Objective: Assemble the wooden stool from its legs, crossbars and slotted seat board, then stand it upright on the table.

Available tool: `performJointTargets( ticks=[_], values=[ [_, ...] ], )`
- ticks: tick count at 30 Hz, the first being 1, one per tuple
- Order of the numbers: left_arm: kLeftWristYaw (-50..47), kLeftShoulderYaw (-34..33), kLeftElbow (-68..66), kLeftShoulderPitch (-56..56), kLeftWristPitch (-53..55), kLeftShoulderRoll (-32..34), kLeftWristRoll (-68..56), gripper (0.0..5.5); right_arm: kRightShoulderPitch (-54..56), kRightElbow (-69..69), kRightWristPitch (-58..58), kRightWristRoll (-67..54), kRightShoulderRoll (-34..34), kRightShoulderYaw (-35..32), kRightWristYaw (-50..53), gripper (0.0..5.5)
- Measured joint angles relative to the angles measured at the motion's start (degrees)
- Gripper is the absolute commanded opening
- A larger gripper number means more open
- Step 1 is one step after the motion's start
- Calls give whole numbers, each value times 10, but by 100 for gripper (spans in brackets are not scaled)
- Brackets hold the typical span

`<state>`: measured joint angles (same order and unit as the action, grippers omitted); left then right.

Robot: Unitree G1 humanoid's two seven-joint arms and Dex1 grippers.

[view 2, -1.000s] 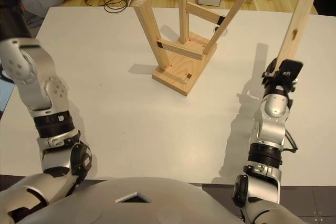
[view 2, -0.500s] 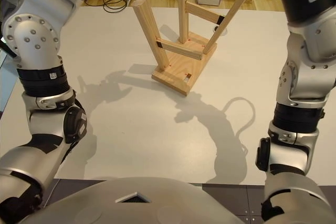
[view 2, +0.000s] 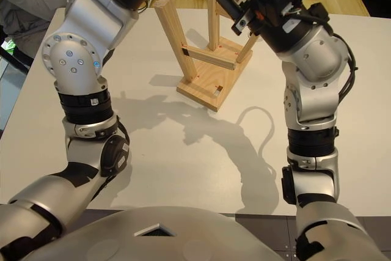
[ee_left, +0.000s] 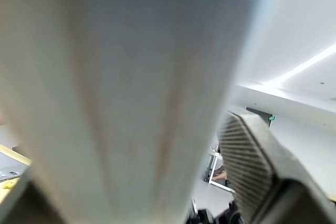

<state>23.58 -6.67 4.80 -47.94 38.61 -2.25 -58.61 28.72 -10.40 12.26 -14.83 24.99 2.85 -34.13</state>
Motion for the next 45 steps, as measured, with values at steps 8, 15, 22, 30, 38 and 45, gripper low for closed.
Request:
performJointTargets(
  ticks=[8,15,22,30,38,45],
  values=[
    [-45,-5,-8,16,-53,-38,29,148,-1,2,-4,12,-28,-3,24,204],
    [-55,-12,-8,16,-66,-39,29,101,-13,-6,-24,12,-45,-5,38,204],
    [-54,-5,-4,16,-66,-39,29,101,-15,-16,-36,14,-50,-8,39,204],
    [-68,-45,-3,-2,-79,-8,28,101,-63,-31,-88,10,4,-36,9,341],
    [70,13,2,-12,37,157,40,101,-7,-25,-411,-341,176,-184,-150,476],
    [177,100,60,-3,120,220,46,101,265,150,-663,-469,248,-143,-283,536]
  ],
)
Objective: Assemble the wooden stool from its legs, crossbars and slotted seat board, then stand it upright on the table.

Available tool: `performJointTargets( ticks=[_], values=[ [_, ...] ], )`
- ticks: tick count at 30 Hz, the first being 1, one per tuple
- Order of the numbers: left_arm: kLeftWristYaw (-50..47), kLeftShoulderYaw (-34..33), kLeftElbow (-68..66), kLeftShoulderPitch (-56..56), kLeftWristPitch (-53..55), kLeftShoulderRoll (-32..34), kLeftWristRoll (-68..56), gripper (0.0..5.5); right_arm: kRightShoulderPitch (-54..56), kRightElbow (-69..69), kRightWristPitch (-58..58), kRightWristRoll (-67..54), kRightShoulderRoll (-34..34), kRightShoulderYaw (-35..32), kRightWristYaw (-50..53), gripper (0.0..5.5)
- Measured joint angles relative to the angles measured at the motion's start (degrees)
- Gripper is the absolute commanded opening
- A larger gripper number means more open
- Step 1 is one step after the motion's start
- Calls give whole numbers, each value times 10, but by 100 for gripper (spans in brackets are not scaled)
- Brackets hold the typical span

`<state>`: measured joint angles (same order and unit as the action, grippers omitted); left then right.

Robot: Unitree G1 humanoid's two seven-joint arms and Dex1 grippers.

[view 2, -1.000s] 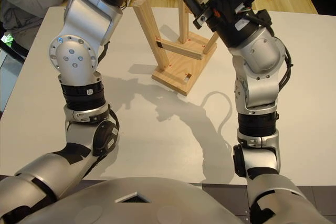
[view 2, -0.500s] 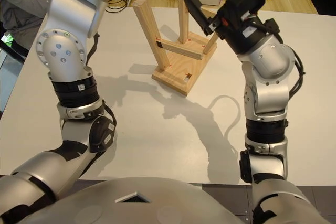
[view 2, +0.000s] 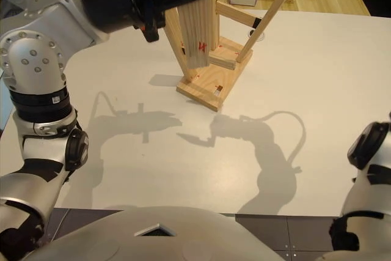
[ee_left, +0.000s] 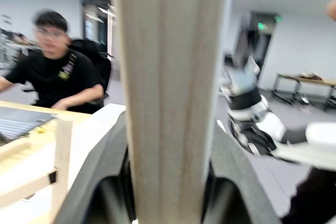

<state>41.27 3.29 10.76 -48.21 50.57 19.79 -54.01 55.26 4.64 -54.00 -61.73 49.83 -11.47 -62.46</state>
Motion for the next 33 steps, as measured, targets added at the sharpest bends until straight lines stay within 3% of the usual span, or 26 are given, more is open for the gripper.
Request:
performJointTargets(
  ticks=[6,17,28,33],
  values=[
    [52,36,20,4,2,24,31,101,56,22,-83,-25,-45,20,-5,536],
    [79,52,22,9,-3,18,62,101,35,-29,-149,-45,-85,21,22,310],
    [74,51,33,11,-3,2,62,101,9,-75,-152,-53,-107,7,45,129],
    [70,48,35,14,-3,0,61,101,9,-84,-147,-52,-112,5,64,116]
  ],
)
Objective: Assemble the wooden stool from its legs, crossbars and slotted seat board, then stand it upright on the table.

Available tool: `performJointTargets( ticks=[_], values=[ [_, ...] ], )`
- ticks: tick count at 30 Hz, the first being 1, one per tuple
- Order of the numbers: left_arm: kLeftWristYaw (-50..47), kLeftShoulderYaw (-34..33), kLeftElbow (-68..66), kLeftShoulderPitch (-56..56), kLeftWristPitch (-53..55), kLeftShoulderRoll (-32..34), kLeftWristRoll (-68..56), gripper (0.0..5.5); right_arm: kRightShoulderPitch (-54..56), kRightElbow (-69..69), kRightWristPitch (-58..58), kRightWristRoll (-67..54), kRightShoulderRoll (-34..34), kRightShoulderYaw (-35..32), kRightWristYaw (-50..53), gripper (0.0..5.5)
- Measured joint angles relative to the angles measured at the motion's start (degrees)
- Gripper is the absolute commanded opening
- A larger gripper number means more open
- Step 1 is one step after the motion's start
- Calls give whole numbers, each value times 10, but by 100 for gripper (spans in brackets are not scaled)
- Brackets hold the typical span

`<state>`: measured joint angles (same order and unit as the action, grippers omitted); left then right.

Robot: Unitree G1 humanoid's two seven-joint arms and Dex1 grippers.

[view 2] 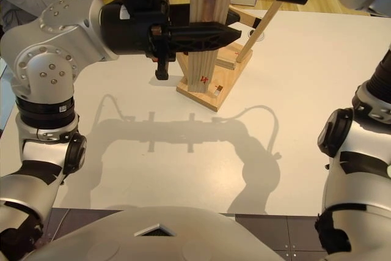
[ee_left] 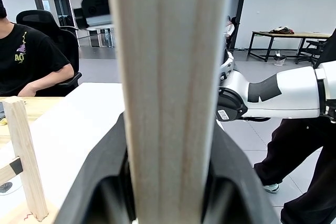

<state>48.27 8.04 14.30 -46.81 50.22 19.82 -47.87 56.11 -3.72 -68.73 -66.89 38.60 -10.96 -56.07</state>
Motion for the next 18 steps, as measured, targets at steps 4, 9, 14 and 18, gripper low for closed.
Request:
performJointTargets(
  ticks=[4,9,14,18],
  values=[
    [-2,-2,1,2,-4,-1,0,101,-1,-7,0,-1,-5,-5,11,115],
    [-8,-2,1,3,-35,-19,18,211,-11,-18,4,-13,-17,-18,32,105],
    [-16,-21,-2,-4,-48,-21,24,293,-22,-28,24,-13,-18,-34,35,103],
    [-18,-60,-13,-11,-68,0,34,297,-46,-30,53,0,1,-65,48,101]
  ],
)
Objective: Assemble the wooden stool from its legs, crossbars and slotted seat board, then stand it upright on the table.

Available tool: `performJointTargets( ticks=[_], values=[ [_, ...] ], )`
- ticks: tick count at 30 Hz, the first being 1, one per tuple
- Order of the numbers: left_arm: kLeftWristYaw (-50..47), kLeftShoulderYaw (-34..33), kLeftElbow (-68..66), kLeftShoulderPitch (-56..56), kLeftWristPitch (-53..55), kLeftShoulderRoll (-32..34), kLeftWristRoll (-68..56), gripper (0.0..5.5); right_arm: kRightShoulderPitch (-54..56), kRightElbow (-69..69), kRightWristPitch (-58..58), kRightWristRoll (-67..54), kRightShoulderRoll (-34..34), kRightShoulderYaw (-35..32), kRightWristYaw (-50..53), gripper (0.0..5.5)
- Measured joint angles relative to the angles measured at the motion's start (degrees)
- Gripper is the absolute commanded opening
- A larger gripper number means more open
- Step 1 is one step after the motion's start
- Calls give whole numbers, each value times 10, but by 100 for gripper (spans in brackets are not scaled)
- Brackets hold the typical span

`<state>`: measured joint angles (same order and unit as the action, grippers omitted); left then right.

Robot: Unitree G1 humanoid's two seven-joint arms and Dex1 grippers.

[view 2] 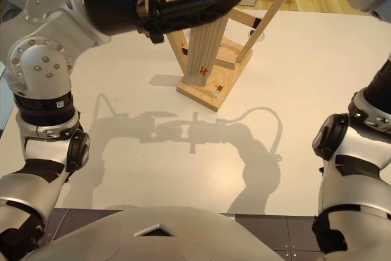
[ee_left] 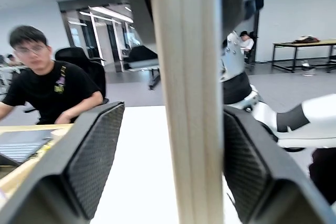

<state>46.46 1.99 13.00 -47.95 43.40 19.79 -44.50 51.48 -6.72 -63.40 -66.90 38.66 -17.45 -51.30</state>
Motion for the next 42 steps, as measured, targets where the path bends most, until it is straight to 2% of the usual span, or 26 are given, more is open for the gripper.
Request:
performJointTargets(
  ticks=[4,8,12,14,17,23,27,33,42],
  values=[
    [-13,-70,8,40,-12,35,-1,297,-46,-9,52,22,30,-58,10,101],
    [-65,-144,4,135,-54,62,33,297,-131,-40,108,56,37,-121,51,101],
    [-117,-188,-33,253,-99,54,71,297,-207,-85,179,84,3,-170,120,101],
    [-128,-173,-93,291,-143,44,119,297,-251,-116,220,104,-34,-183,161,100],
    [-148,-113,-224,331,-217,4,204,297,-291,-129,269,135,-64,-189,204,100],
    [-202,-34,-475,261,-386,-97,323,297,-318,-115,331,196,-70,-152,216,100],
    [-204,2,-581,214,-449,-126,374,297,-325,-108,347,202,-74,-143,230,100],
    [-192,55,-609,208,-492,-173,418,297,-355,-82,363,207,-97,-140,244,100],
    [-177,112,-449,307,-429,-203,429,297,-372,15,382,182,-143,-192,301,100]
  ],
)
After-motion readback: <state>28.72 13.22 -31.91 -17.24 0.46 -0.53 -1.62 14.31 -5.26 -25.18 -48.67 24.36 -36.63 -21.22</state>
